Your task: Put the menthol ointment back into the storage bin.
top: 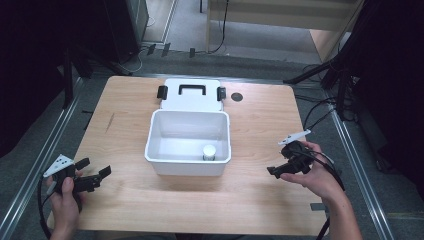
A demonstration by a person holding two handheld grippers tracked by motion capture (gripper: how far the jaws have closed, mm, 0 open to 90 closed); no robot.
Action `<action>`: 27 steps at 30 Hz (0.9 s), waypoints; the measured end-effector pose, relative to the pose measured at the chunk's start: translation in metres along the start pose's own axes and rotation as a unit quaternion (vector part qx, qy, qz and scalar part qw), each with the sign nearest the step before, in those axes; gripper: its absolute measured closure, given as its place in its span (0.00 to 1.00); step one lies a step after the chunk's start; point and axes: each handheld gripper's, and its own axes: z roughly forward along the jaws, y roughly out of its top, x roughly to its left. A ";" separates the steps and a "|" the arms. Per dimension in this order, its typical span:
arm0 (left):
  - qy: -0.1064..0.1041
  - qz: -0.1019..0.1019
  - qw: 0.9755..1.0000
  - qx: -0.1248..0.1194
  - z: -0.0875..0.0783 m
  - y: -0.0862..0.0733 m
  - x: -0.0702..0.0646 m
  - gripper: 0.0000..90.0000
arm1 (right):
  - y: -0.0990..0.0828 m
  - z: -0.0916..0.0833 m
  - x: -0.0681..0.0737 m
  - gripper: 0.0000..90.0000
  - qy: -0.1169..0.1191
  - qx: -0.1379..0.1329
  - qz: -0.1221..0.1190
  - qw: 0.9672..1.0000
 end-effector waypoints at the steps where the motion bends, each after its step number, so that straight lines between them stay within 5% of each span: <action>1: 0.000 0.000 1.000 0.000 0.000 0.000 0.000 0.00 | -0.003 0.000 -0.001 0.16 -0.001 -0.005 0.006 1.000; 7: 0.001 0.000 1.000 0.000 0.000 0.000 0.000 0.00 | -0.034 0.006 -0.010 0.15 -0.020 -0.045 0.062 0.997; 13: 0.001 0.001 1.000 0.000 0.000 0.000 0.000 0.00 | -0.062 0.014 -0.016 0.15 -0.027 -0.090 0.088 0.992; 27: 0.002 0.000 1.000 -0.001 0.000 0.000 0.000 0.00 | -0.116 0.022 -0.021 0.15 -0.031 -0.201 0.129 0.971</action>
